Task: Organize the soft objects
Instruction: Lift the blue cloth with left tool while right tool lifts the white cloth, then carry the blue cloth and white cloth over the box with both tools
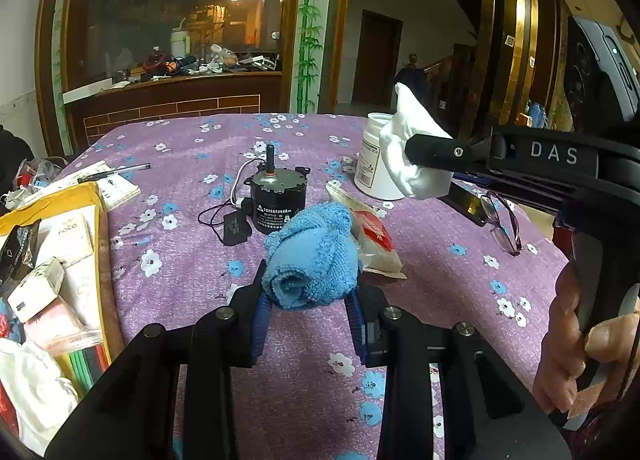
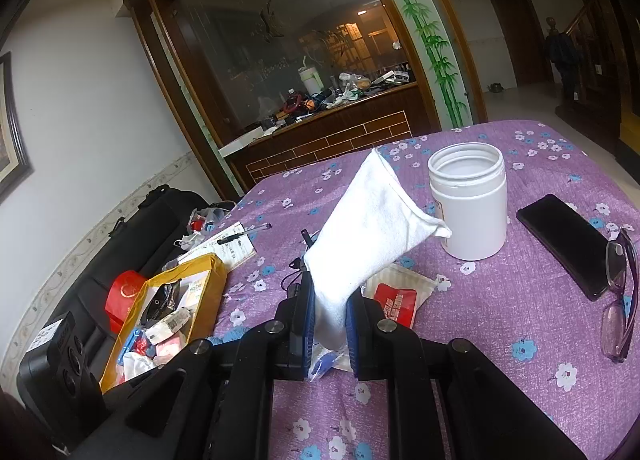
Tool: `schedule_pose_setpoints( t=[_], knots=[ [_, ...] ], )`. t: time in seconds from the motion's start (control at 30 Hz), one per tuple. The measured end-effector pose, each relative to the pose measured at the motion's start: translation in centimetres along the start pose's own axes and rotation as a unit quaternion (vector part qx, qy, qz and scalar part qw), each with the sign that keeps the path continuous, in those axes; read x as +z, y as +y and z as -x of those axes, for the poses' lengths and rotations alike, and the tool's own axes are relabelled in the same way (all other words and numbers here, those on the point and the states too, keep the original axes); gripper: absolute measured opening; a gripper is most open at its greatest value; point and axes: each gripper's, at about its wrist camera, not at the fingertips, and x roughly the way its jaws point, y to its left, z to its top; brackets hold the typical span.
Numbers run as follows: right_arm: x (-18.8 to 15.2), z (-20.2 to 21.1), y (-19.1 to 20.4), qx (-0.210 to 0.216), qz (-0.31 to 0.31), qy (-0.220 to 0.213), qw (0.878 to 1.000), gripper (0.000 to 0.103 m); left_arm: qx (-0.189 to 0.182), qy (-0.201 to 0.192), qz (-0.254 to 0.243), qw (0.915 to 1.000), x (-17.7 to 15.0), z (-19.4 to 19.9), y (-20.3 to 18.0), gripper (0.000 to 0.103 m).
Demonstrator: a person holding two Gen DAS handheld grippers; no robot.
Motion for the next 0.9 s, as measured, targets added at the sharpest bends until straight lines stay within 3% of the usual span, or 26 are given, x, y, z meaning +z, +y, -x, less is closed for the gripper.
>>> schedule_pose_setpoints(
  t=[0.5, 0.9],
  knots=[
    [-0.1, 0.1, 1.1, 0.015, 0.026, -0.007, 1.0, 0.014, 0.008, -0.025, 0.014, 0.9995, 0.3, 0.9, 0.7, 0.031],
    [-0.5, 1.4, 3.6, 0.054, 0.07, -0.031, 0.996, 0.015, 0.072, -0.072, 0.024, 0.9945, 1.5, 3.5, 2.7, 0.031]
  ],
)
